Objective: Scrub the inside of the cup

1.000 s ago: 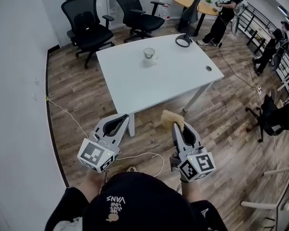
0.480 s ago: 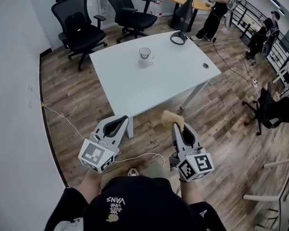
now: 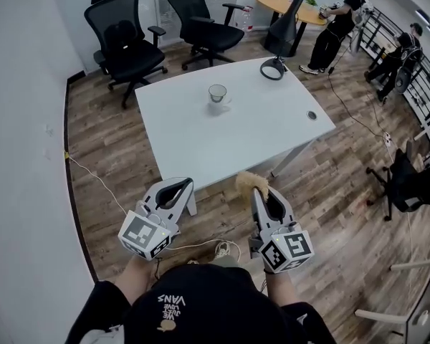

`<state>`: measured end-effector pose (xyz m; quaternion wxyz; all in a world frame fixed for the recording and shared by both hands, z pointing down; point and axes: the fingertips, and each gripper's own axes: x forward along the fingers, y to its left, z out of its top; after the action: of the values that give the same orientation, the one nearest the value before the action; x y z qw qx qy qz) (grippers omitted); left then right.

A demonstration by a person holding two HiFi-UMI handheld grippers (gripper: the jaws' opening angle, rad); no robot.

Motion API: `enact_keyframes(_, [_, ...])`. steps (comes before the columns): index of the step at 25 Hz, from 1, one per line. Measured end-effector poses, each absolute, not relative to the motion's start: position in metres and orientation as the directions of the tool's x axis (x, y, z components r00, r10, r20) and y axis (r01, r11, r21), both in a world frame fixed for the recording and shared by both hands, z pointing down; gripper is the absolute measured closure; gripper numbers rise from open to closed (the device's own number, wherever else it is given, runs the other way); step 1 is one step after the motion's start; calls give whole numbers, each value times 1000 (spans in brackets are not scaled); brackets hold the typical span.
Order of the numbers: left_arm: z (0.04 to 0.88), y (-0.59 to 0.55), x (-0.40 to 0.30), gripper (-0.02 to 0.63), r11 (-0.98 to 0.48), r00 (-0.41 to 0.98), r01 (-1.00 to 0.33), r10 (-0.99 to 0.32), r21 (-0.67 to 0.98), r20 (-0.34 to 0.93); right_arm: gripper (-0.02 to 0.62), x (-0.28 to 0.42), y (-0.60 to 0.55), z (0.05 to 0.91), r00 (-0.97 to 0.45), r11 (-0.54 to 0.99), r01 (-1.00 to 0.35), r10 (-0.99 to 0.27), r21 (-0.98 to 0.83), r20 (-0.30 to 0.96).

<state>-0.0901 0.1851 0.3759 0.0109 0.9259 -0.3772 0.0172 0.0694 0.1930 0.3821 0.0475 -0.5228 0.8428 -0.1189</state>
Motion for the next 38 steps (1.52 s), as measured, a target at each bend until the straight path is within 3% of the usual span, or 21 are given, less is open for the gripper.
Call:
enact_keyframes(11, [375,148,-53,595,-672,672,-740,-740,28,1,514,101,136,386,-547,522,-811,-837,-263,27])
enact_keyframes(20, [394,121,-47,595,-593,591,-805,-803,2,82,514,112,114,396,-591,563,-779,-806,-276,25])
enact_keyframes(38, [397,-18,-68,595,-650,650,-759,-755,22,85,515,88,2,393,-516,483,-831,-854,-275,60])
